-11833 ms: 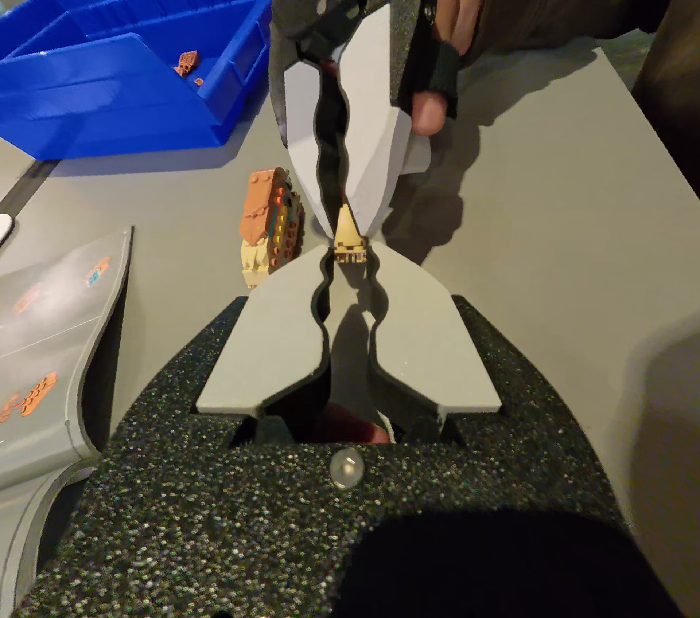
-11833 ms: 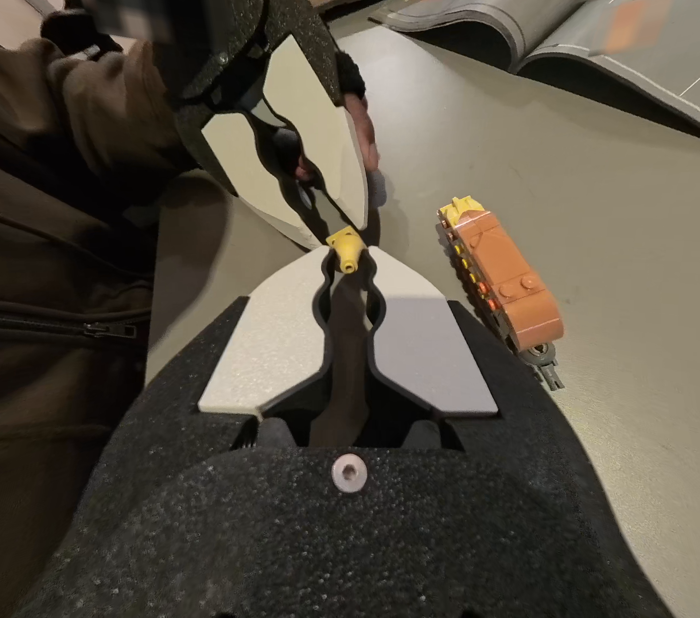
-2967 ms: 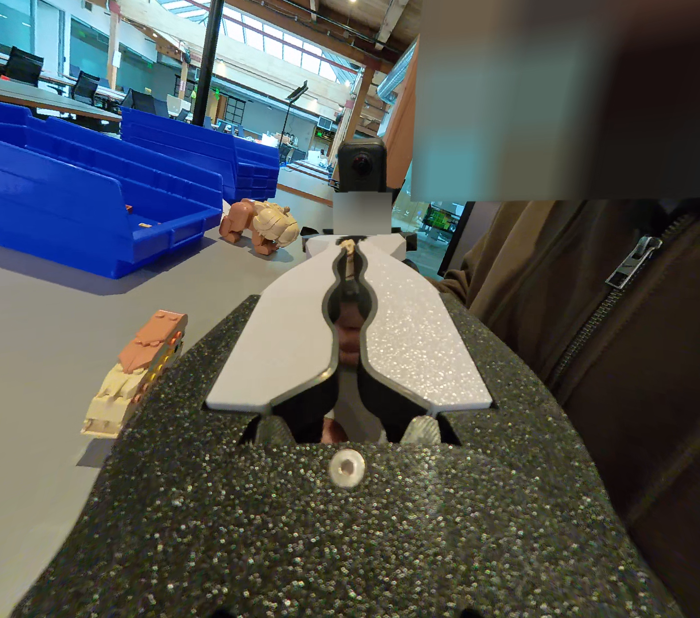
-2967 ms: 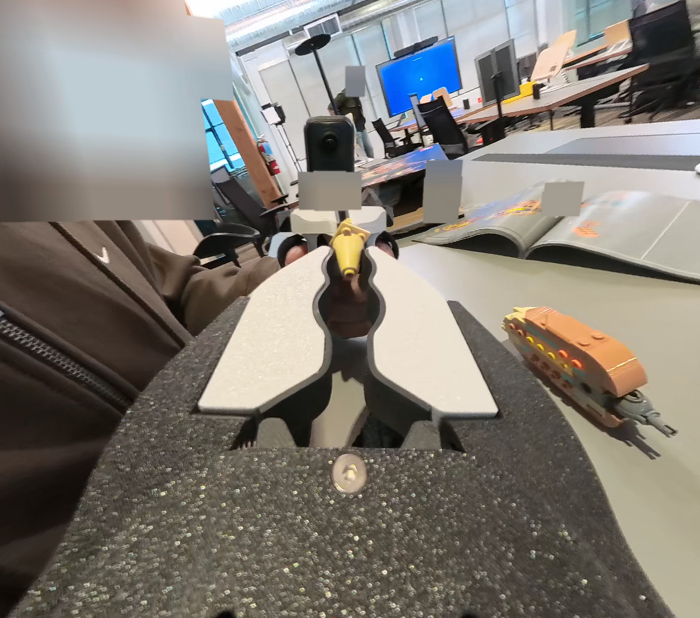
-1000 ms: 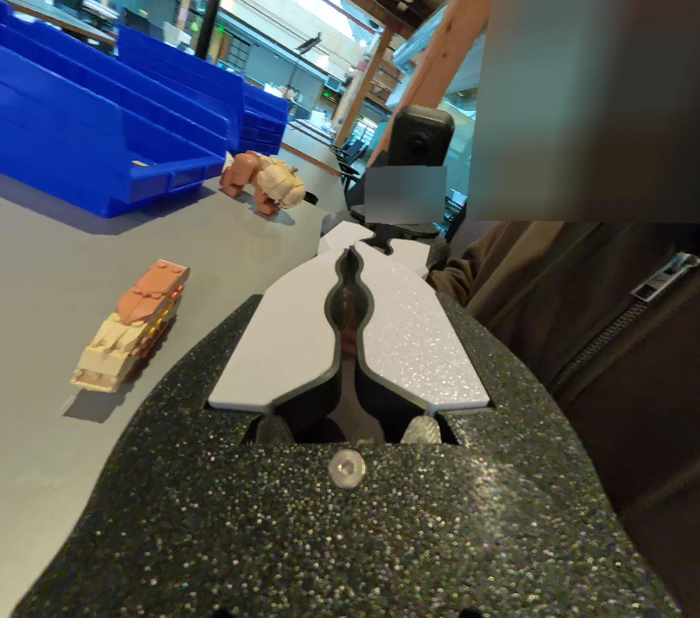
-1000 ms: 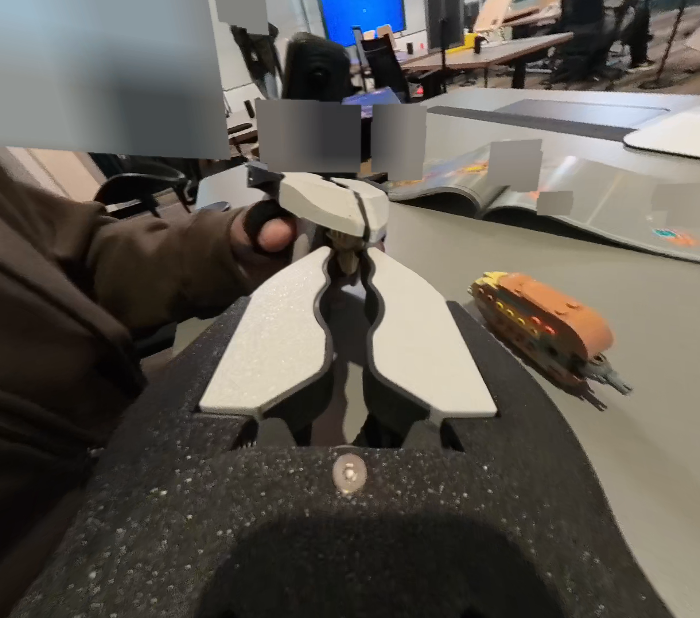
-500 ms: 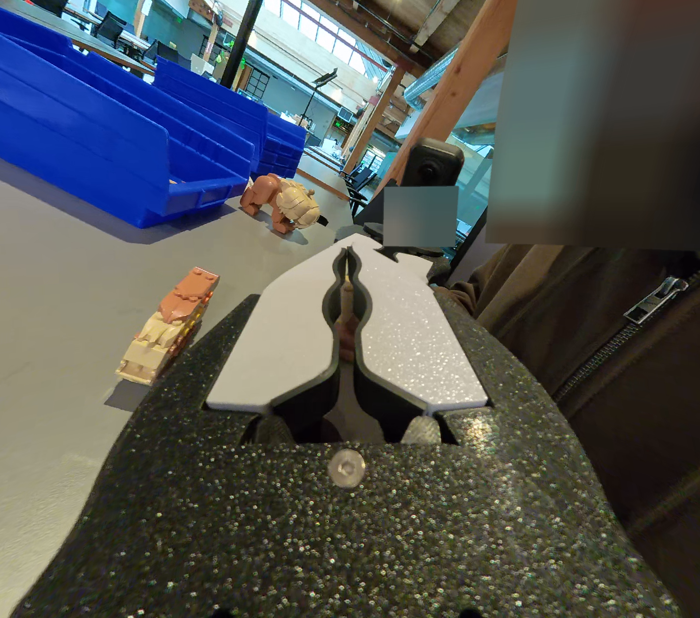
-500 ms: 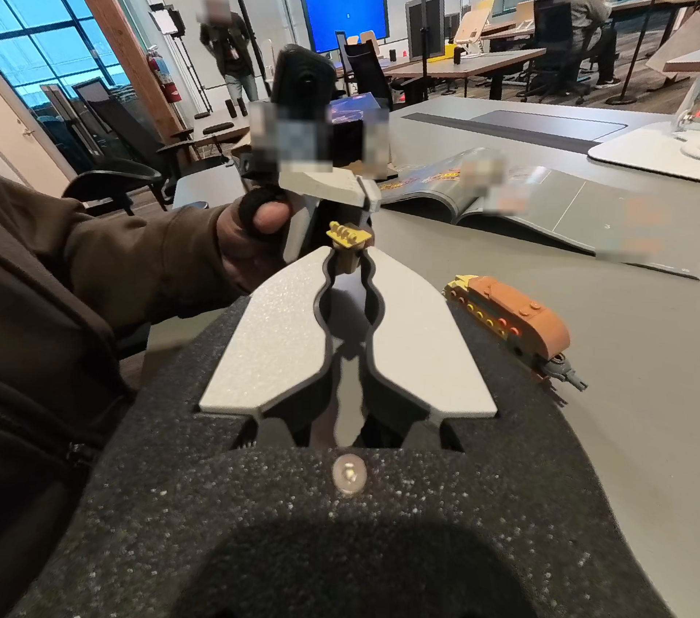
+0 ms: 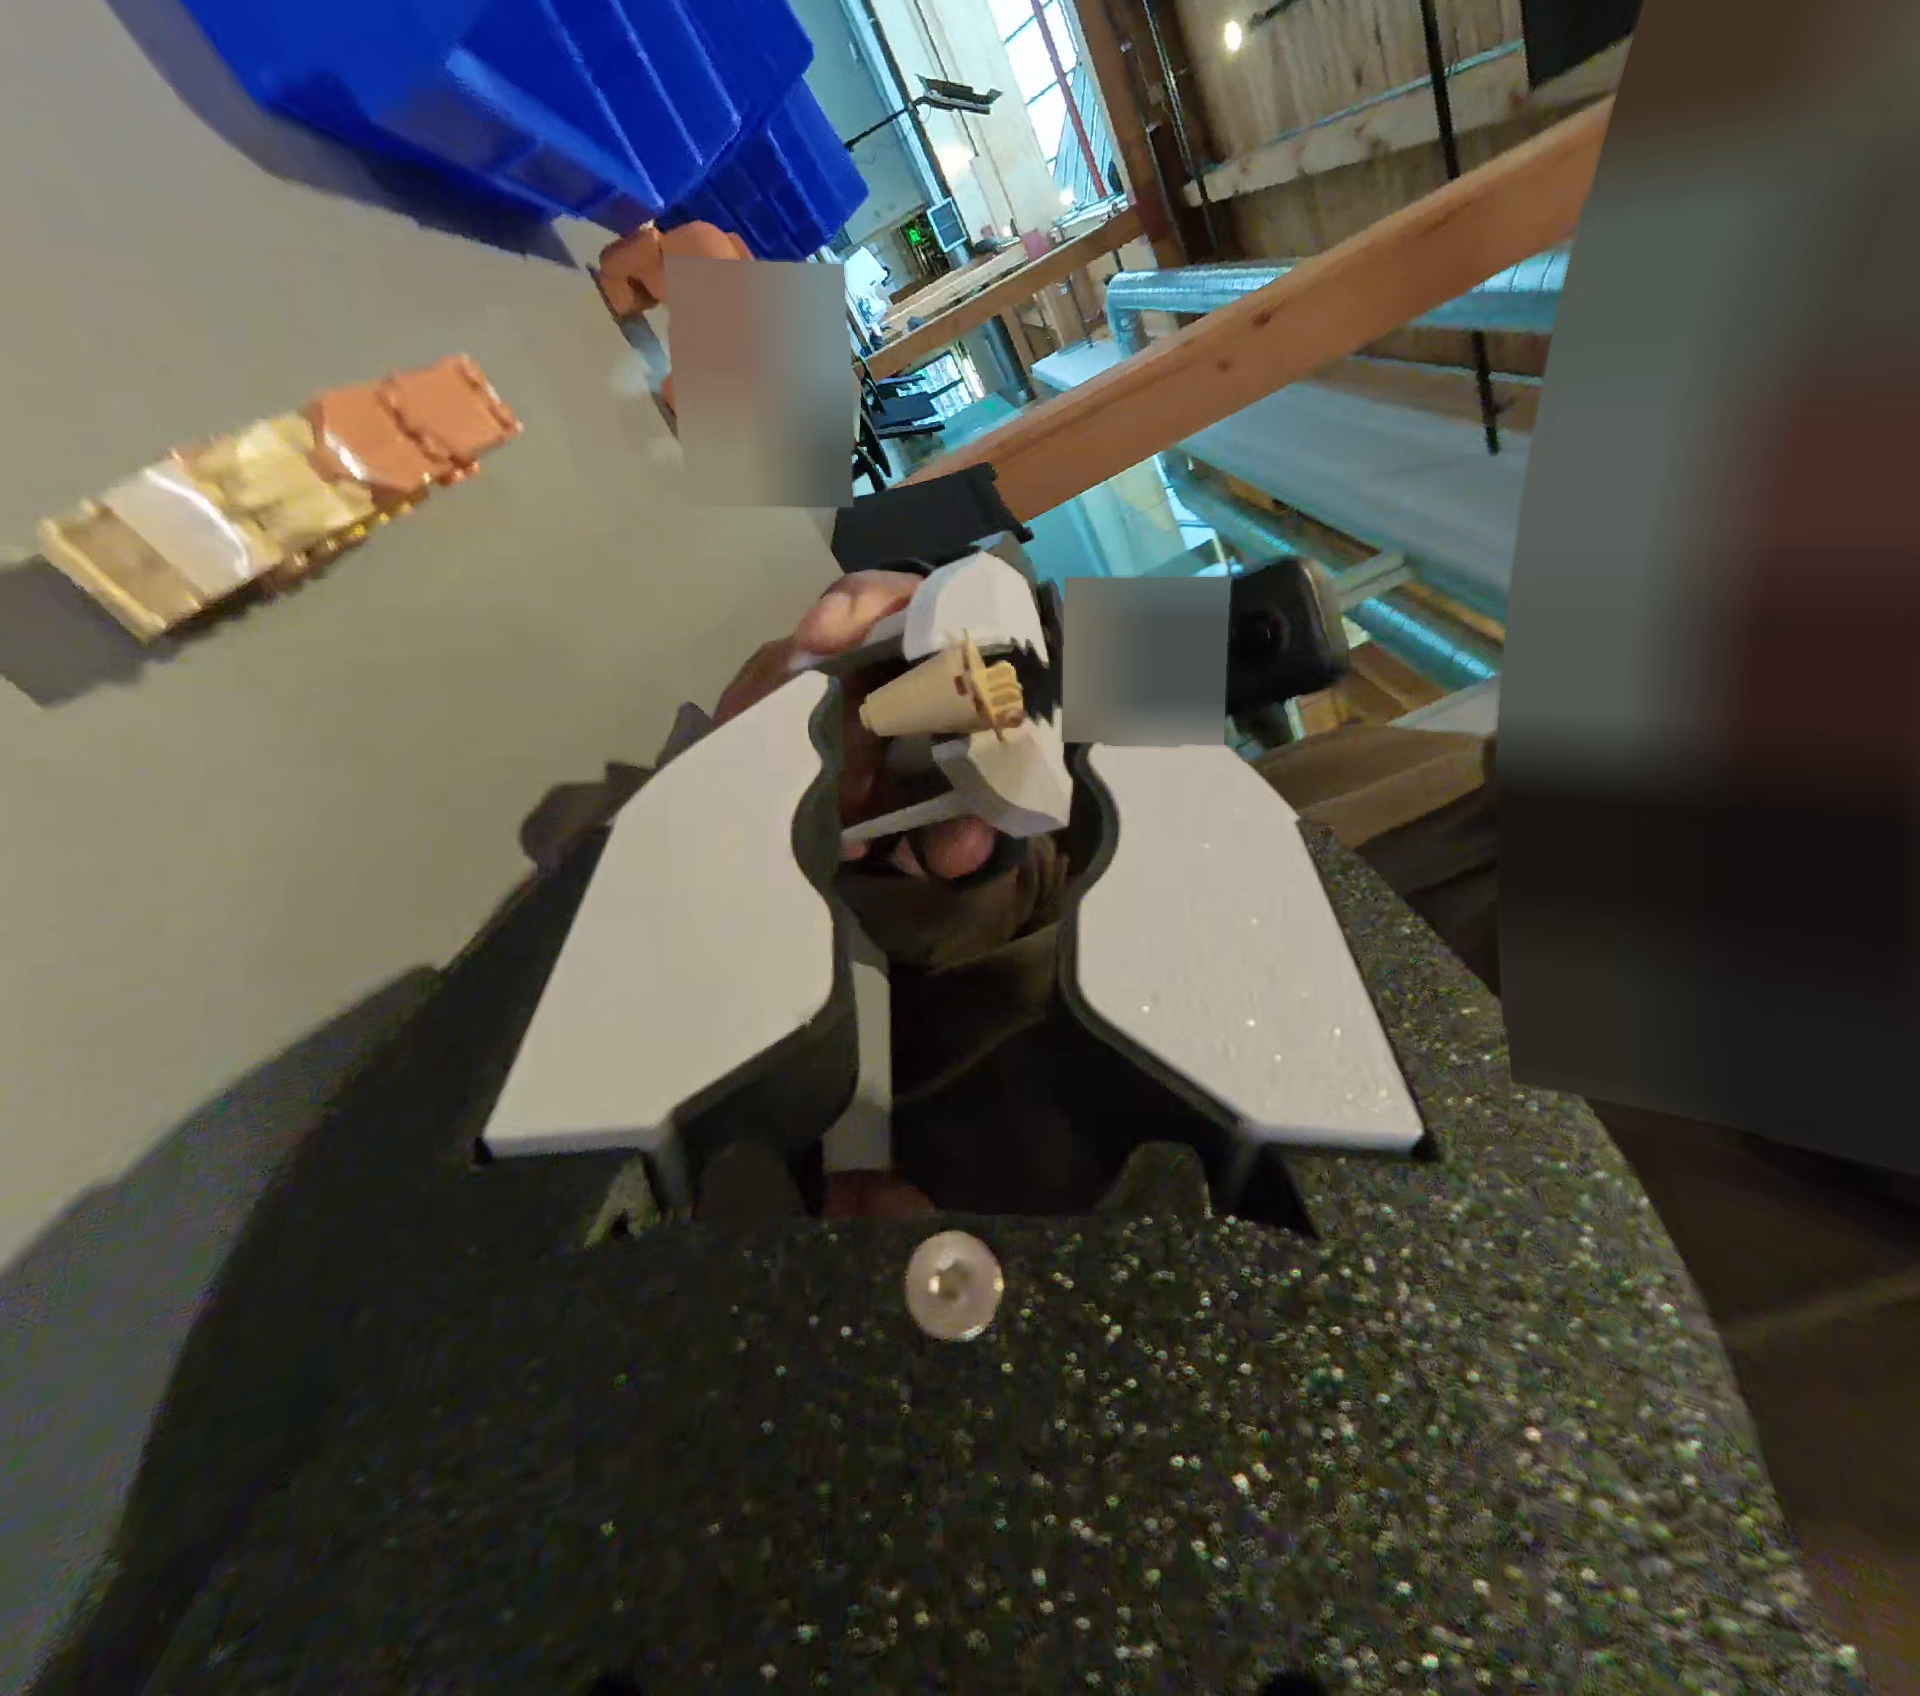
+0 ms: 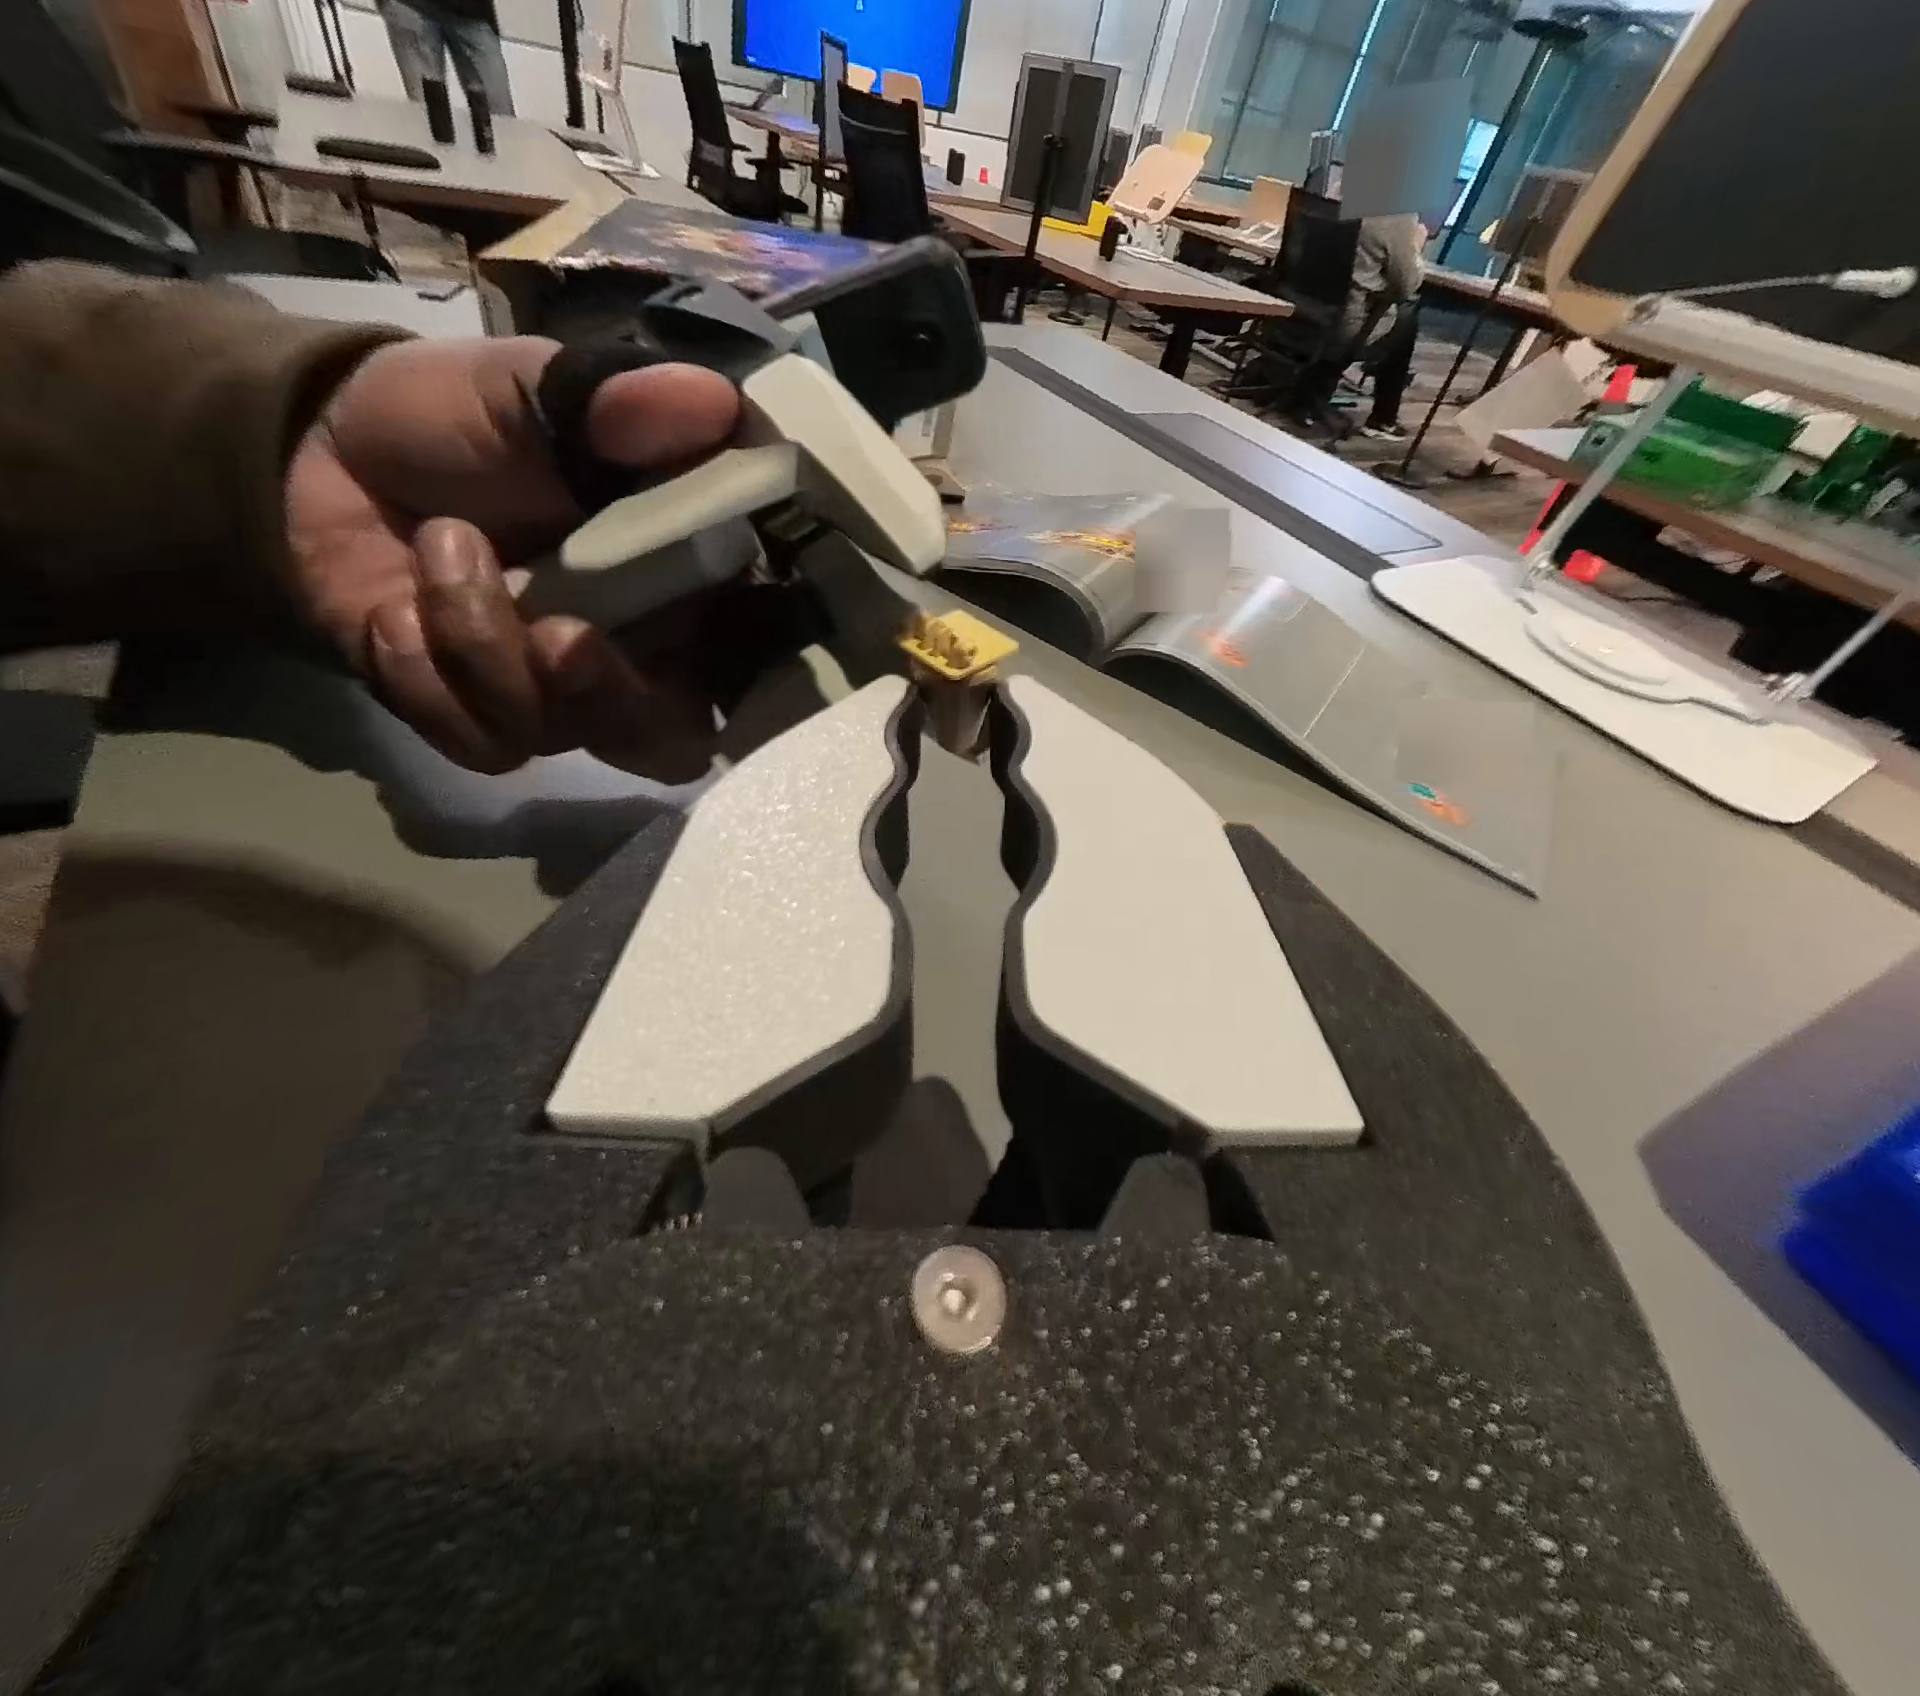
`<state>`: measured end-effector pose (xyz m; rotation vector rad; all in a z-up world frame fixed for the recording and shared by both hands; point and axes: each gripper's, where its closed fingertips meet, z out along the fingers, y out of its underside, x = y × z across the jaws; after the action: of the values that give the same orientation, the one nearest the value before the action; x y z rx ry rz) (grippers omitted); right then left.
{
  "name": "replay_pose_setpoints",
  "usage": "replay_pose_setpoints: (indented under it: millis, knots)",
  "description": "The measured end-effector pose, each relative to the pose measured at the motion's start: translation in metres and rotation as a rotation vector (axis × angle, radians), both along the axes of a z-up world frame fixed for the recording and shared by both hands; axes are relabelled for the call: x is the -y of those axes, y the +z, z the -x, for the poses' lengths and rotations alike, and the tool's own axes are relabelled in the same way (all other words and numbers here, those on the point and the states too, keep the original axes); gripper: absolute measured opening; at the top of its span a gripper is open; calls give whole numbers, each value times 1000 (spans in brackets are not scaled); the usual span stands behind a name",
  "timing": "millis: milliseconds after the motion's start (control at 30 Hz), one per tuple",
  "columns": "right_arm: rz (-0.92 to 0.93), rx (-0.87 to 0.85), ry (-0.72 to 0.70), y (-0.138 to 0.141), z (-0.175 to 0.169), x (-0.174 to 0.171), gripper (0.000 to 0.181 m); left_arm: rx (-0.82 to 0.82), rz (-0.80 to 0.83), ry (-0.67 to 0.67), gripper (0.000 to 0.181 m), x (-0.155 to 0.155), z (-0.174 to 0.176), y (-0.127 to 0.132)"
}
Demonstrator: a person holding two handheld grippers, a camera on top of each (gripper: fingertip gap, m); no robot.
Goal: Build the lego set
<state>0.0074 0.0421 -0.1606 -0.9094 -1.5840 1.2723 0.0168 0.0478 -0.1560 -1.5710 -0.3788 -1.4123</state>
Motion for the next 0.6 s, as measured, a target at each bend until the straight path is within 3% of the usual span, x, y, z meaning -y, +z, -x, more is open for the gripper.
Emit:
replay_pose_setpoints:
  millis: [233,600]
  knots:
    - [-100,-53,-34,2,-1,1,12,163,62,16,34,-4,-3,-2]
    - [-161,-80,-43,5,-2,5,12,185,14,11,26,-2,-6,0]
